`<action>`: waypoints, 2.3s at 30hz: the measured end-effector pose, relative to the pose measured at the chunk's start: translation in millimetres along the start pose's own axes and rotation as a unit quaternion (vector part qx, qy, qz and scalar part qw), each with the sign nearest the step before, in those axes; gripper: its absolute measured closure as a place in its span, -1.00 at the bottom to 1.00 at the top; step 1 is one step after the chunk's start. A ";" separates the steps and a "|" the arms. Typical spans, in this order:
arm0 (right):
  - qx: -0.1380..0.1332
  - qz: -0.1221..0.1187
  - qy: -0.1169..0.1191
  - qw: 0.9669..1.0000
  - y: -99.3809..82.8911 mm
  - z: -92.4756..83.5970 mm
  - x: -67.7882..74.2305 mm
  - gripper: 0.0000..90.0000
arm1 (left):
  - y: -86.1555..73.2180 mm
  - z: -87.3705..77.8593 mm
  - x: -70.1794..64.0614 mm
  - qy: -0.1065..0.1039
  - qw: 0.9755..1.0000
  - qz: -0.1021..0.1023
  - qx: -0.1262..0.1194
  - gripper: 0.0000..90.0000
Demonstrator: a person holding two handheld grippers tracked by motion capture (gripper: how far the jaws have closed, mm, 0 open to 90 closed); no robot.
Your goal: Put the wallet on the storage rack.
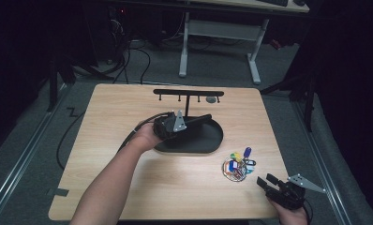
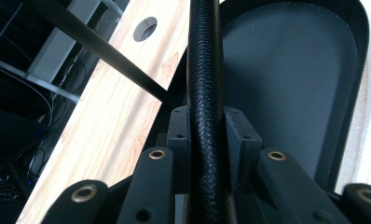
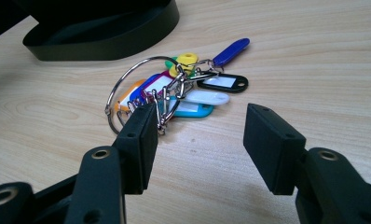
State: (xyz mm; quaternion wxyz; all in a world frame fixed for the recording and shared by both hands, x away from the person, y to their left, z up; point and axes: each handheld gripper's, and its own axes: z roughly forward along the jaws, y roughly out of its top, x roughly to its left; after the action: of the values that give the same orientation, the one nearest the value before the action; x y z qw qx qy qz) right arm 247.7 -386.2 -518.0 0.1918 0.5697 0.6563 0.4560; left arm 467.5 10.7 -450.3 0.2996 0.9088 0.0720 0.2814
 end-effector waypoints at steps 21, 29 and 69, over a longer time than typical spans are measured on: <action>0.006 0.002 0.001 1.000 -1.0 1.8 1.3 0.01 | -12.6 -3.1 -9.6 -0.043 0.999 -0.015 0.028 0.46; 0.006 0.002 0.004 1.000 -0.5 2.2 3.5 0.01 | -20.3 -8.4 -16.0 -0.058 0.998 -0.017 0.036 0.43; 0.008 -0.010 0.005 1.000 2.3 5.5 6.0 0.01 | -41.5 -39.6 -43.9 -0.034 0.994 -0.106 0.016 0.12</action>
State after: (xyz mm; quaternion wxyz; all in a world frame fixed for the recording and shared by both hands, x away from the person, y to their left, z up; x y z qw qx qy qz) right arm 251.6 -378.8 -517.4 0.1887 0.5624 0.6663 0.4518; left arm 410.6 51.2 -468.9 0.3158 0.9097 0.1622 0.2157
